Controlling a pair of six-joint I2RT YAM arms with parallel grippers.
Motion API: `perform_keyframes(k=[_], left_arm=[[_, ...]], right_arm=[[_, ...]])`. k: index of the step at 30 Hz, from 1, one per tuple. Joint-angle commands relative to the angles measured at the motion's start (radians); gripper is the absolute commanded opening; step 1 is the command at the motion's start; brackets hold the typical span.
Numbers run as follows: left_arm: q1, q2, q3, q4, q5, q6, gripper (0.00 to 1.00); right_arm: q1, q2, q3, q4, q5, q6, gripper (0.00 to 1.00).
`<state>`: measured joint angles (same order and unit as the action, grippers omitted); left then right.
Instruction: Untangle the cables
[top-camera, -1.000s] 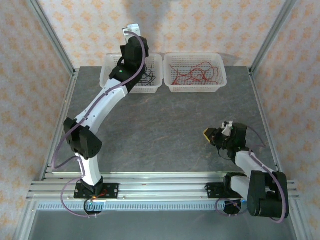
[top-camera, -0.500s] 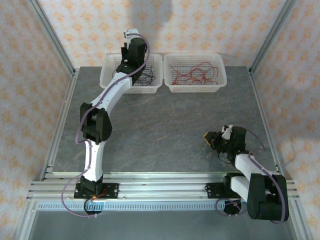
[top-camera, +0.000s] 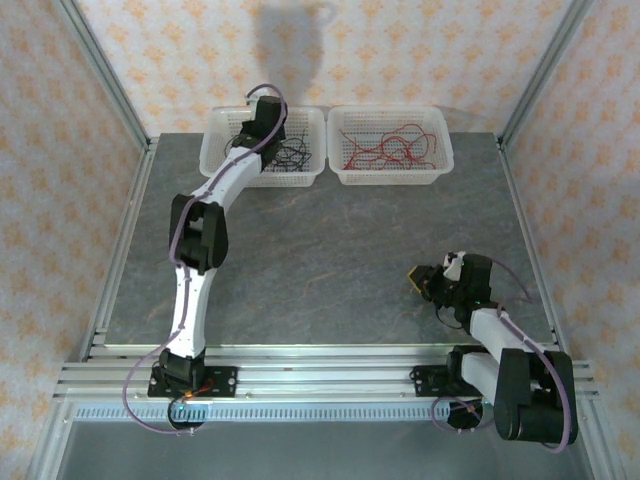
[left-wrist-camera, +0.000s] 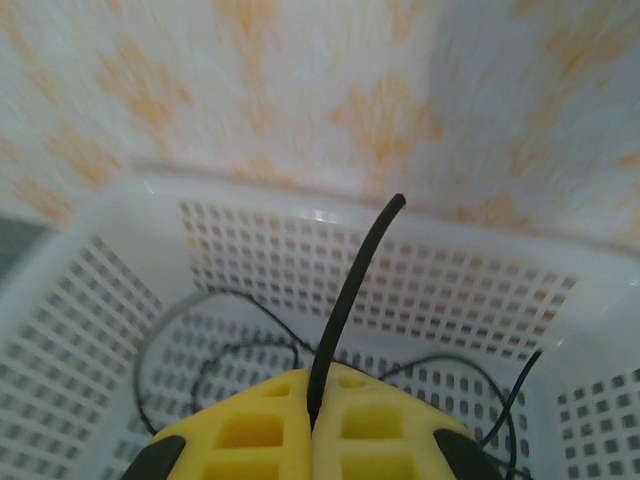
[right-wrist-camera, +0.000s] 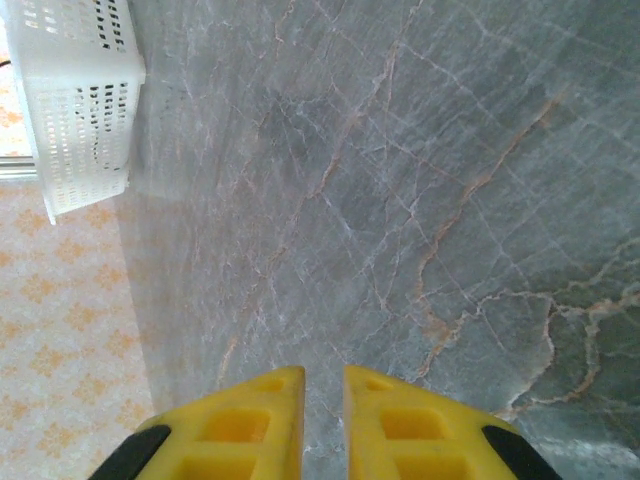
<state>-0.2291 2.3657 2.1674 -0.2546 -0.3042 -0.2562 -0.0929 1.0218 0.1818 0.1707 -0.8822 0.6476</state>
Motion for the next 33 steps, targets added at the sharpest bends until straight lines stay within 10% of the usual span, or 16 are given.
perform_keyframes(k=[1, 9, 21, 33], left_arm=[[0.051, 0.105, 0.125, -0.293, 0.211, -0.165, 0.0], [0.06, 0.133, 0.089, -0.321, 0.218, -0.211, 0.02], [0.062, 0.117, 0.186, -0.307, 0.286, -0.184, 0.55], [0.061, -0.115, 0.107, -0.237, 0.335, -0.133, 0.61]], right_arm=[[-0.006, -0.03, -0.007, -0.041, 0.031, -0.031, 0.17], [-0.006, -0.048, 0.016, -0.084, 0.033, -0.043, 0.17], [-0.006, -0.055, 0.036, -0.103, 0.035, -0.047, 0.17], [-0.006, -0.072, 0.039, -0.114, 0.038, -0.053, 0.18]])
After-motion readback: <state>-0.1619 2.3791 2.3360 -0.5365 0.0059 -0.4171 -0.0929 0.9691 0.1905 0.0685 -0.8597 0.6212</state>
